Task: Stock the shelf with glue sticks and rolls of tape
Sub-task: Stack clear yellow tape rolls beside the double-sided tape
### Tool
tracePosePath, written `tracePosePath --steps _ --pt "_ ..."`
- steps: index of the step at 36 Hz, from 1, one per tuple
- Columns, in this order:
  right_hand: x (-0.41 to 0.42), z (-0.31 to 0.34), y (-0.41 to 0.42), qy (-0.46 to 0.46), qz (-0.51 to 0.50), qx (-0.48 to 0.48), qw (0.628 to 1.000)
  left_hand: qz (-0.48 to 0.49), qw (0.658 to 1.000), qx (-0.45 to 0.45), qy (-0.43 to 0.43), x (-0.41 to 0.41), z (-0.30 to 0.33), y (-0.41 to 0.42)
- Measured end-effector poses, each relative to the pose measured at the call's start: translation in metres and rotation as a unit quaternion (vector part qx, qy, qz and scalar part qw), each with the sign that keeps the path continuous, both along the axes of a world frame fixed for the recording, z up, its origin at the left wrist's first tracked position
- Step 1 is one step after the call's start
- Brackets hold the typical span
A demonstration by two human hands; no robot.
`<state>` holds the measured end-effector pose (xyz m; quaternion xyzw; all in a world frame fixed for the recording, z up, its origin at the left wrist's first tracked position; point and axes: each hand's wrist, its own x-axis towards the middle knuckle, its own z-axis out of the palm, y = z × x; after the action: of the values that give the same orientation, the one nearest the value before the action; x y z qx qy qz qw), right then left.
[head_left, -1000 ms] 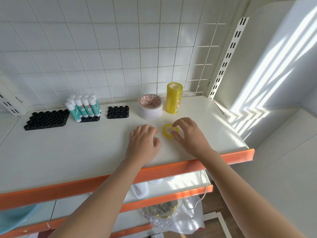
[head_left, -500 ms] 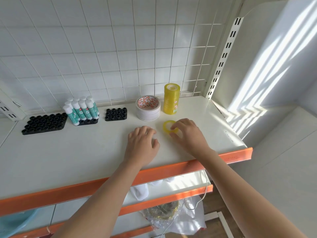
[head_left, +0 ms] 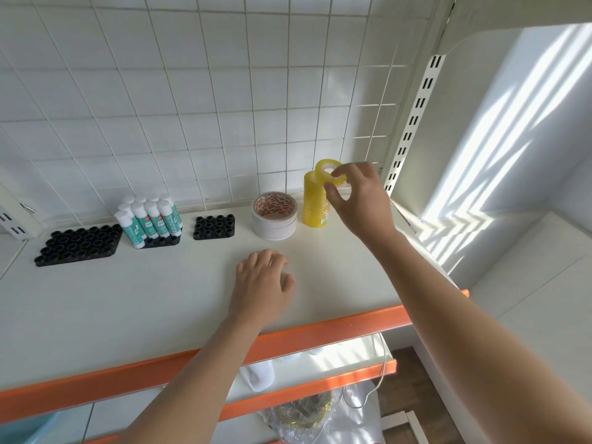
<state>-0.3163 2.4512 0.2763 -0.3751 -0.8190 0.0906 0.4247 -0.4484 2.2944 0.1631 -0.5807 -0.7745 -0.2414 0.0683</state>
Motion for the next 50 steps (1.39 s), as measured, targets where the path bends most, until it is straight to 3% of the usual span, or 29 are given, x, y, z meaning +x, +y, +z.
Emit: tracePosePath --steps 6,23,50 --pt "-0.014 0.002 0.018 -0.087 -0.005 -0.045 0.995 0.002 1.0 0.007 0.006 0.0 -0.001 0.0" --pt "-0.024 0.003 0.024 -0.142 0.002 -0.096 0.985 0.001 1.0 0.007 0.006 -0.001 -0.003 0.0" --pt "-0.023 0.007 0.01 -0.192 -0.011 -0.102 0.976 -0.006 1.0 -0.018 -0.001 0.0 0.003 -0.001"
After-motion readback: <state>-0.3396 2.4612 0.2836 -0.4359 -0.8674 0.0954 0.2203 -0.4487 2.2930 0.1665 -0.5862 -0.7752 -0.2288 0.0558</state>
